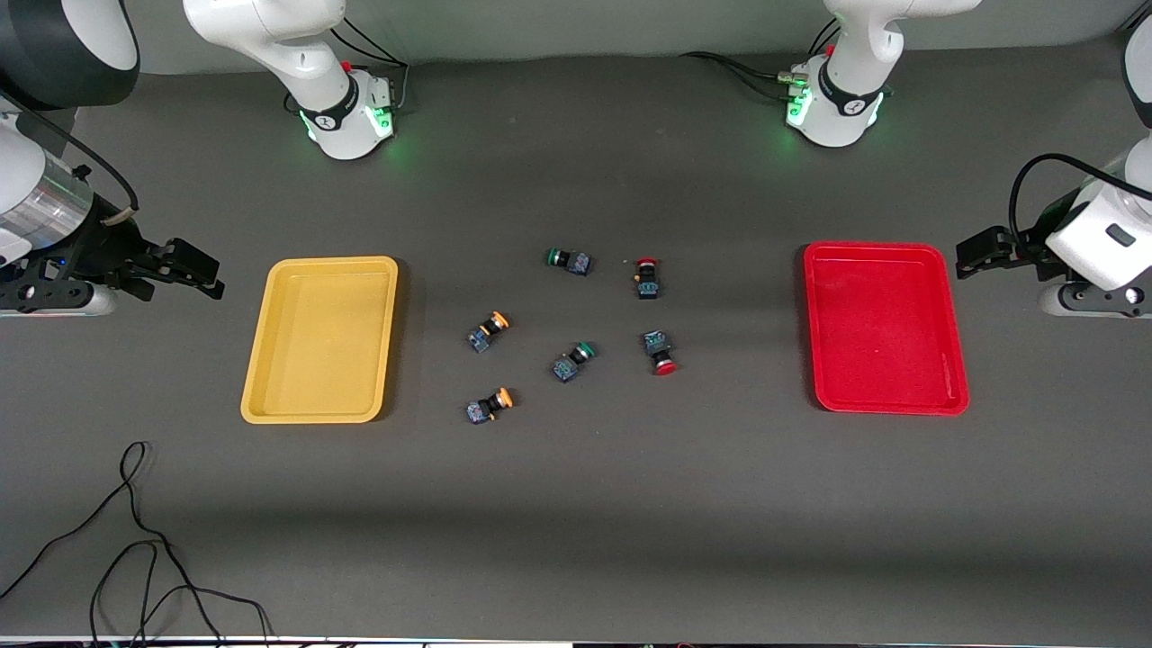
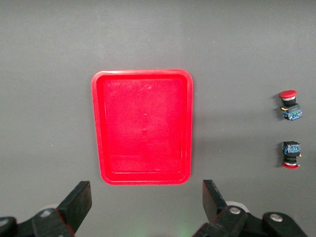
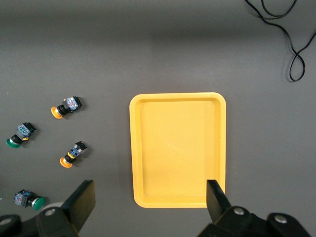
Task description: Place red and yellow buttons in trays
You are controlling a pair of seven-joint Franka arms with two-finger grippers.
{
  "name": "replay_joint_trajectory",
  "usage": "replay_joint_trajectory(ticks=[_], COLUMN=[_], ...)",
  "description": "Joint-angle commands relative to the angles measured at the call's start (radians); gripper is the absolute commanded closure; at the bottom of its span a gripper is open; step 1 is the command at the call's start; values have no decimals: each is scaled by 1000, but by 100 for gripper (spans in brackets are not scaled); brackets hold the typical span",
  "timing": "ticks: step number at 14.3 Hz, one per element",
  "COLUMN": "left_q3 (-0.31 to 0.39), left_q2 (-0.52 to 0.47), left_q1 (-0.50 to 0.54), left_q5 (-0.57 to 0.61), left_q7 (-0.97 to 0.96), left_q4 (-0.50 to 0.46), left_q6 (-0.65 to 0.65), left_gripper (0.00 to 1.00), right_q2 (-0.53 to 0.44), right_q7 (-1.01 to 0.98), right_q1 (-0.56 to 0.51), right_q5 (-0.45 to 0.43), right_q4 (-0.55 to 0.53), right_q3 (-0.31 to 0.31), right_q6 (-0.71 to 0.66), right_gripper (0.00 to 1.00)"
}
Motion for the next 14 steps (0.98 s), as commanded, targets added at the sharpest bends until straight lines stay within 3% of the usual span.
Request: replay_joint_trajectory(ticks=[1, 4, 10, 12, 14], left_q3=[38, 37, 32, 28, 9], left_q2=[-22, -30, -21, -18, -24], left_q1=[-33, -33, -36, -44, -65], left_q5=[-8, -8, -9, -8, -14], left_q7=[21, 21, 19, 18, -26], left_q4=[-5, -10, -20, -46, -80], left_q6=[-14, -16, -19, -2, 27], left_gripper=[0, 0, 0, 0, 0], right_q2=[10, 35, 163, 214, 228], right_q7=[-22, 11, 464, 670, 822], right_q1=[2, 9, 15, 64, 110], right_q5=[2, 15, 4, 4, 4], right_q4=[11, 18, -16, -65, -187], right_q3=[-4, 13, 220, 245, 249], right_q6=[-17, -17, 121, 195, 348], right_gripper=[0, 0, 0, 0, 0])
